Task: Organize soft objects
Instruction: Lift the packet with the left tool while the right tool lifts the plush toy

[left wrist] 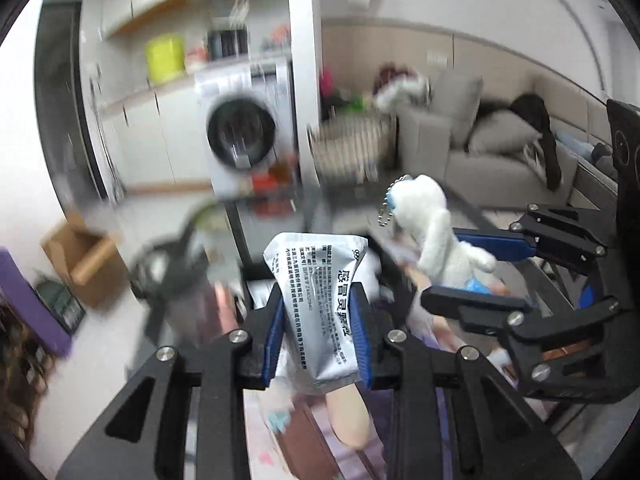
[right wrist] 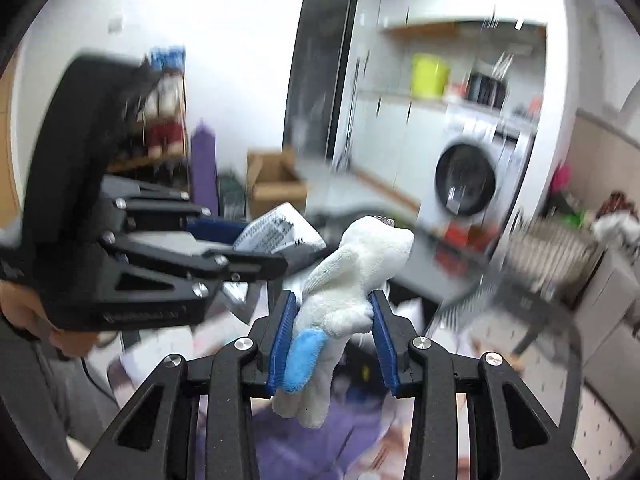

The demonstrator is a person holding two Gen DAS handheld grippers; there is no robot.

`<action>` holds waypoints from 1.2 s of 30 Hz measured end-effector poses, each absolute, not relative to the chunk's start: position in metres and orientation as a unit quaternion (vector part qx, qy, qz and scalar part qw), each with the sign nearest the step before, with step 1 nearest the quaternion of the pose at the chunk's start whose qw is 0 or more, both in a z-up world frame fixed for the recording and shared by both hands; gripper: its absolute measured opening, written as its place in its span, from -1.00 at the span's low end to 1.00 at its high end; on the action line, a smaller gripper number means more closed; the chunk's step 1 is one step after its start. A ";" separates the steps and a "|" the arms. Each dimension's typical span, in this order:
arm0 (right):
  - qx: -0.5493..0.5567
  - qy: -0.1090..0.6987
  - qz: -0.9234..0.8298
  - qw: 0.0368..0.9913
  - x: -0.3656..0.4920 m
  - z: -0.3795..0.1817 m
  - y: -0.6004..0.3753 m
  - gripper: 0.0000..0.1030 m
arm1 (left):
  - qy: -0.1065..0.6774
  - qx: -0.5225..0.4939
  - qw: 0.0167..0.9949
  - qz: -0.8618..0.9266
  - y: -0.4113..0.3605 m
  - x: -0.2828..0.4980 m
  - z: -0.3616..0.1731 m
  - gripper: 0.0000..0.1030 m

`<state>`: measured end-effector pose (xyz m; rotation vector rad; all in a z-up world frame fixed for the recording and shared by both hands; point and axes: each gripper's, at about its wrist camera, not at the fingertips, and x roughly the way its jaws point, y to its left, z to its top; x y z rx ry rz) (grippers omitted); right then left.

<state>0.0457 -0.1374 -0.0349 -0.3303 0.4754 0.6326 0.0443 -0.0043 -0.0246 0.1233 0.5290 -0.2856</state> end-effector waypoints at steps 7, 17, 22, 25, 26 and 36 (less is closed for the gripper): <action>-0.103 0.095 0.304 0.942 0.012 0.004 -0.163 -0.26 | 0.153 0.028 0.979 -0.129 0.024 0.024 0.006 -0.44; -0.104 0.077 0.312 0.941 0.000 0.016 -0.167 -0.26 | 0.095 0.038 0.986 -0.132 0.025 0.003 0.014 -0.43; -0.108 0.076 0.321 0.938 0.005 0.015 -0.164 -0.26 | 0.098 0.033 0.986 -0.131 0.023 0.003 0.015 -0.43; -0.107 0.075 0.321 0.938 0.005 0.016 -0.165 -0.26 | 0.098 0.033 0.986 -0.129 0.018 0.001 0.015 -0.43; -0.108 0.075 0.321 0.938 0.006 0.016 -0.165 -0.26 | 0.099 0.033 0.986 -0.129 0.018 0.001 0.015 -0.43; -0.102 0.081 0.314 0.940 0.021 0.017 -0.158 -0.26 | 0.107 0.029 0.985 -0.133 0.004 0.027 0.020 -0.42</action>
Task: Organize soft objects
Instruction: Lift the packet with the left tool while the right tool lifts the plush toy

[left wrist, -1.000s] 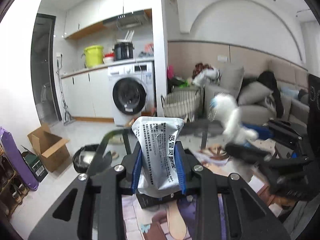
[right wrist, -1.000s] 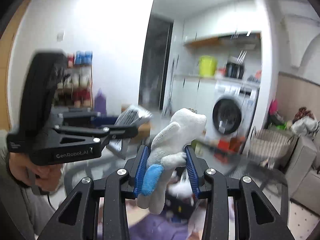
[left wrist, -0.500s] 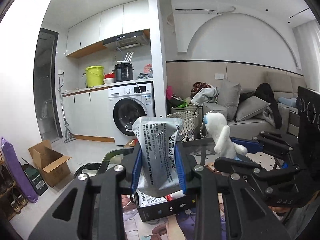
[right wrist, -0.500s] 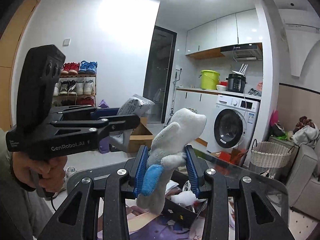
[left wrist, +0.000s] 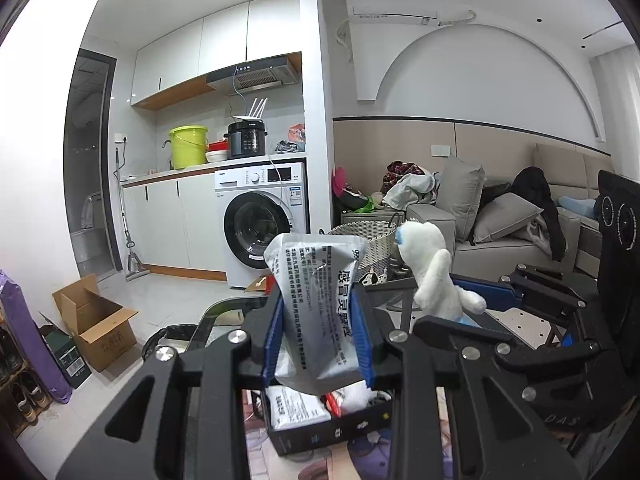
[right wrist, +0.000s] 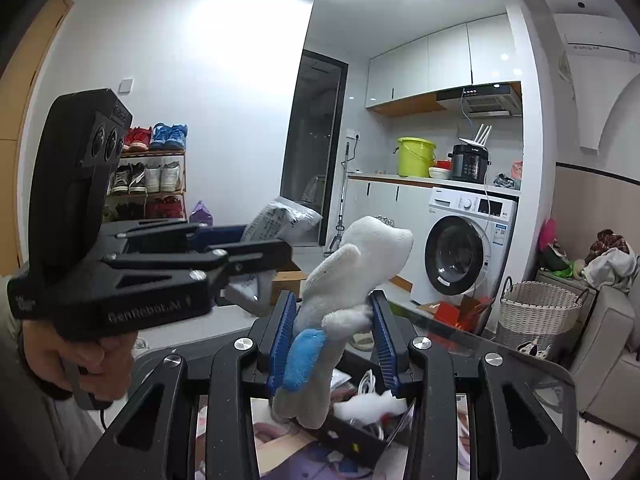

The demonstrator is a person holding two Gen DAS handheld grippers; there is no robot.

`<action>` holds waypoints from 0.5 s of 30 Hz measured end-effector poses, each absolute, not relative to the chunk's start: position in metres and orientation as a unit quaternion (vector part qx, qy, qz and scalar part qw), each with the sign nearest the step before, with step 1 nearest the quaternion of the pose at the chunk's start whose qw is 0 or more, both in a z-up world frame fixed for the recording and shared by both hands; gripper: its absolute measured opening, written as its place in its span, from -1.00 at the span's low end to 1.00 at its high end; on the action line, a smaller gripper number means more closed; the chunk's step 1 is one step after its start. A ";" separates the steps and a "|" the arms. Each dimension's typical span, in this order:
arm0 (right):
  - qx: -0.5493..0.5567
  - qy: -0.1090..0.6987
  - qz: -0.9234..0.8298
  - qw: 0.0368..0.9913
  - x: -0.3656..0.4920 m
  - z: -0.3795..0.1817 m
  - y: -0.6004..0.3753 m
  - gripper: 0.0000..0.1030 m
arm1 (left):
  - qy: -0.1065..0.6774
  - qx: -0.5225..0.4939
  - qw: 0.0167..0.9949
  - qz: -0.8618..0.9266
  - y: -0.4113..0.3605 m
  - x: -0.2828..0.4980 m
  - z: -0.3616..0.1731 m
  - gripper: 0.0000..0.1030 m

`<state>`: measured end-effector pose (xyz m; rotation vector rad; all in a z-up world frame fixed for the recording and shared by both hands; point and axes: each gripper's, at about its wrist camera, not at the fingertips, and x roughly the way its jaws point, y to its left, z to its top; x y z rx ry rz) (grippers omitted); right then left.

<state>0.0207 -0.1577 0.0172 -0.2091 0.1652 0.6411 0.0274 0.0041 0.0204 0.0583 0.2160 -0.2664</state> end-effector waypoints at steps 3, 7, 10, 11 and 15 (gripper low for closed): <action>-0.094 0.080 0.306 0.944 0.033 0.021 -0.155 -0.26 | 0.111 0.024 0.986 -0.122 0.002 0.046 0.022 -0.42; -0.092 0.073 0.291 0.949 0.050 0.025 -0.149 -0.26 | 0.119 0.008 0.986 -0.119 0.002 0.064 0.022 -0.42; -0.089 0.068 0.287 0.951 0.065 0.027 -0.146 -0.26 | 0.114 0.003 0.987 -0.116 0.003 0.073 0.024 -0.41; -0.088 0.067 0.287 0.951 0.068 0.028 -0.145 -0.26 | 0.113 0.004 0.987 -0.114 0.003 0.074 0.024 -0.41; -0.083 0.066 0.281 0.954 0.083 0.024 -0.144 -0.26 | 0.117 -0.006 0.987 -0.112 0.006 0.077 0.025 -0.39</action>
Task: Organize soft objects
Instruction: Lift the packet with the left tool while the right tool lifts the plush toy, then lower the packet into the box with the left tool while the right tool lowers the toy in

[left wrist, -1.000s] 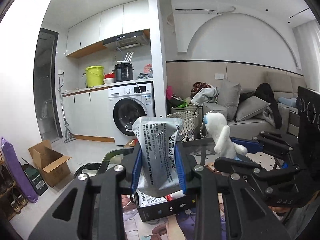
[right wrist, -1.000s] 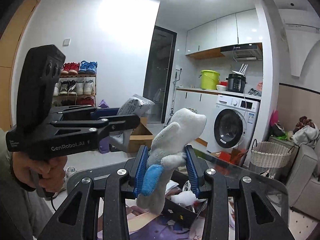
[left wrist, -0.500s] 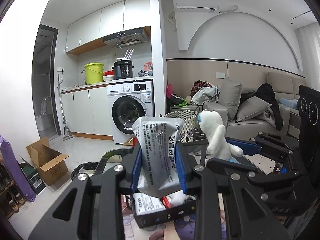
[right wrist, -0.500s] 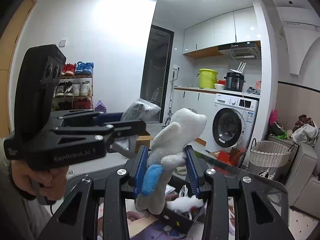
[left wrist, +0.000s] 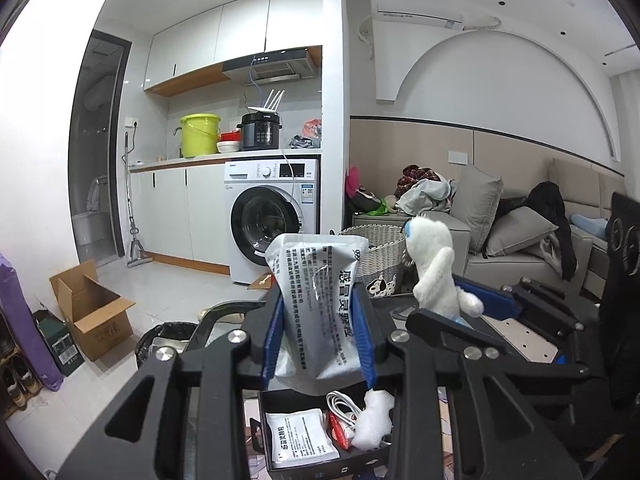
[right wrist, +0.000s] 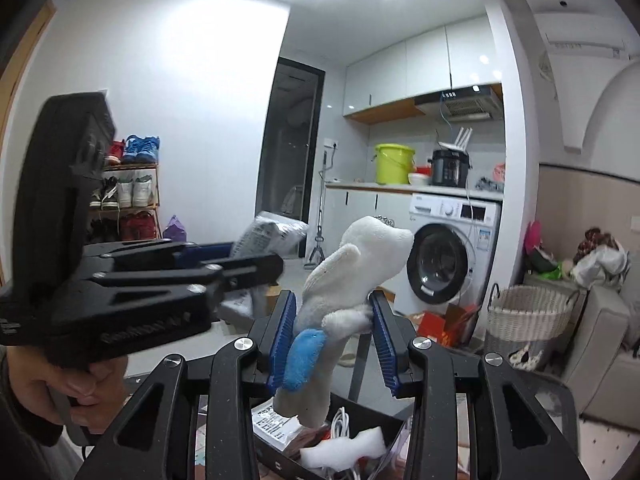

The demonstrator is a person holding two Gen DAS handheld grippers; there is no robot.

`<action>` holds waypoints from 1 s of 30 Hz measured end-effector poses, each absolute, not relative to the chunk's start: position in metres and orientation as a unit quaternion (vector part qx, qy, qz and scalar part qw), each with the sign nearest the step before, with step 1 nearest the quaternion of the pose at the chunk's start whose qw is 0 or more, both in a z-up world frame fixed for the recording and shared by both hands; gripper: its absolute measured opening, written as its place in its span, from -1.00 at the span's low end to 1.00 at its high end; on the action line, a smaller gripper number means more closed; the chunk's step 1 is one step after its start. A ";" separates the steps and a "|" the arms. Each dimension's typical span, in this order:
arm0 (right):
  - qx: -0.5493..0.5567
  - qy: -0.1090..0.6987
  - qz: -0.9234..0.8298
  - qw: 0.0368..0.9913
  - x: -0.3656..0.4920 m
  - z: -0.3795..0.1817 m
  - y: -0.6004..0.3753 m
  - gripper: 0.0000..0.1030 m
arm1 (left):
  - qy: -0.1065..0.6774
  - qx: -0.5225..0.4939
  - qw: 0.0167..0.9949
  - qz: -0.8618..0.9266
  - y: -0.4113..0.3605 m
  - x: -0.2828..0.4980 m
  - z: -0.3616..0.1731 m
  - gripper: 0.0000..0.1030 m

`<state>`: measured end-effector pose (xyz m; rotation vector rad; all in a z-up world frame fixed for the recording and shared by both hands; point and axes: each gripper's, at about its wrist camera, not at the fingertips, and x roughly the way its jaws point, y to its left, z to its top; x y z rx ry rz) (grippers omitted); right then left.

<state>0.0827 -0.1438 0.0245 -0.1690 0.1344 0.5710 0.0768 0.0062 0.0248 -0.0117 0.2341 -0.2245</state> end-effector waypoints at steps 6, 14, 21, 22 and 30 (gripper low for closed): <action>-0.081 0.083 0.273 0.955 0.101 0.021 -0.142 -0.26 | 0.128 -0.004 0.986 -0.111 0.008 0.080 0.021 -0.37; -0.092 0.130 0.254 0.954 0.124 0.010 -0.138 -0.26 | 0.186 -0.010 0.977 -0.104 0.010 0.100 0.006 -0.36; -0.108 0.216 0.242 0.940 0.163 -0.020 -0.135 -0.26 | 0.263 -0.009 0.958 -0.111 0.001 0.130 -0.026 -0.36; -0.109 0.235 0.244 0.934 0.171 -0.028 -0.135 -0.26 | 0.279 -0.001 0.954 -0.113 -0.003 0.136 -0.033 -0.36; -0.107 0.376 0.256 0.884 0.214 -0.085 -0.130 -0.26 | 0.406 -0.013 0.906 -0.122 -0.015 0.169 -0.085 -0.36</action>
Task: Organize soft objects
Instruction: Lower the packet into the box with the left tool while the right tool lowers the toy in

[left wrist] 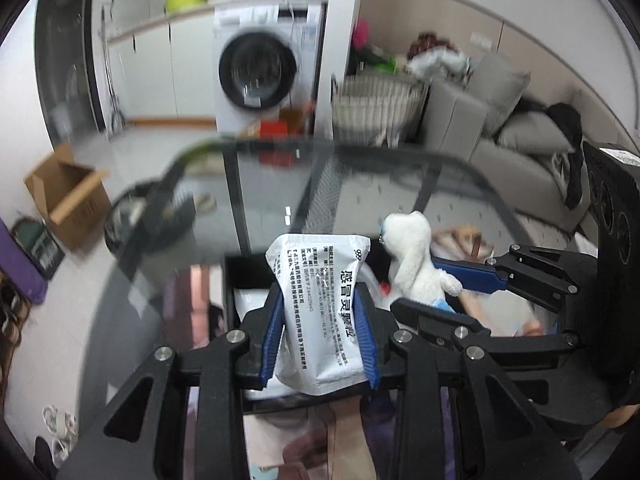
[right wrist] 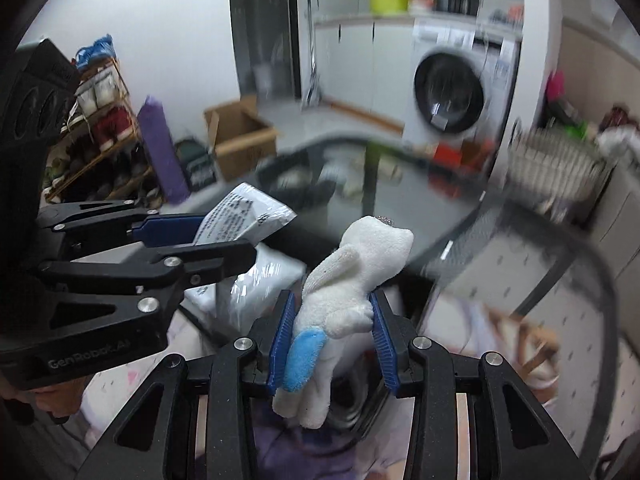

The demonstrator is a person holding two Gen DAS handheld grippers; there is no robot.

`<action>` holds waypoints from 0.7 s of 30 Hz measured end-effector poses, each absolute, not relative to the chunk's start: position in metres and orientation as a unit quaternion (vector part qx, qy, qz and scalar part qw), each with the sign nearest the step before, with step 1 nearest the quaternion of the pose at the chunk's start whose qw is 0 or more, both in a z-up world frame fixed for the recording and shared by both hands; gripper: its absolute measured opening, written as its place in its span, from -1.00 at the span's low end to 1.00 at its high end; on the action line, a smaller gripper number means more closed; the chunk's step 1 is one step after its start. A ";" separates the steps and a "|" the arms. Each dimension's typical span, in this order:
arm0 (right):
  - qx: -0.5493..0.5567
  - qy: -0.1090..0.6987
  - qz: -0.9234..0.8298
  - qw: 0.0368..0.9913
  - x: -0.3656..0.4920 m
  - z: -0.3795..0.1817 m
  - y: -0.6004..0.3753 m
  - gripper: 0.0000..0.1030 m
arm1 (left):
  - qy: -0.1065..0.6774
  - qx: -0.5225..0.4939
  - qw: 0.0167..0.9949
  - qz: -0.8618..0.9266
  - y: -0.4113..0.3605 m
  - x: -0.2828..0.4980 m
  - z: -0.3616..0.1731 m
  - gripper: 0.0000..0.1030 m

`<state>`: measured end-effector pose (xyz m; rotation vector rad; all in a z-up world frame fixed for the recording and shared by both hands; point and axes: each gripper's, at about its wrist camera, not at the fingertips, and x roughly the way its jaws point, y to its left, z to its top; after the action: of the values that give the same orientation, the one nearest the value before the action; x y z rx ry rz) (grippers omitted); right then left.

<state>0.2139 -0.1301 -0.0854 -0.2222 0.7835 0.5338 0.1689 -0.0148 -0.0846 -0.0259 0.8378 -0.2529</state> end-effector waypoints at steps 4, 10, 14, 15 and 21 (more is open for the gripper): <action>-0.106 0.410 0.268 0.865 0.221 -0.111 -0.130 -0.26 | 0.440 -0.011 0.890 -0.120 -0.021 0.172 -0.104 -0.36; -0.107 0.409 0.266 0.866 0.218 -0.120 -0.130 -0.26 | 0.434 -0.003 0.894 -0.113 -0.028 0.170 -0.100 -0.33; -0.107 0.407 0.267 0.867 0.217 -0.117 -0.129 -0.26 | 0.429 0.001 0.896 -0.113 -0.024 0.167 -0.098 -0.29; -0.105 0.407 0.268 0.867 0.217 -0.116 -0.129 -0.26 | 0.430 -0.001 0.896 -0.112 -0.020 0.170 -0.098 -0.28; -0.106 0.397 0.276 0.869 0.212 -0.108 -0.131 -0.24 | 0.430 -0.006 0.896 -0.105 -0.014 0.170 -0.096 -0.28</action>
<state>0.2116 -0.1313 -0.1077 -0.2214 0.8306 0.5775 0.1702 -0.0141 -0.0961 -0.0129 0.8920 -0.2185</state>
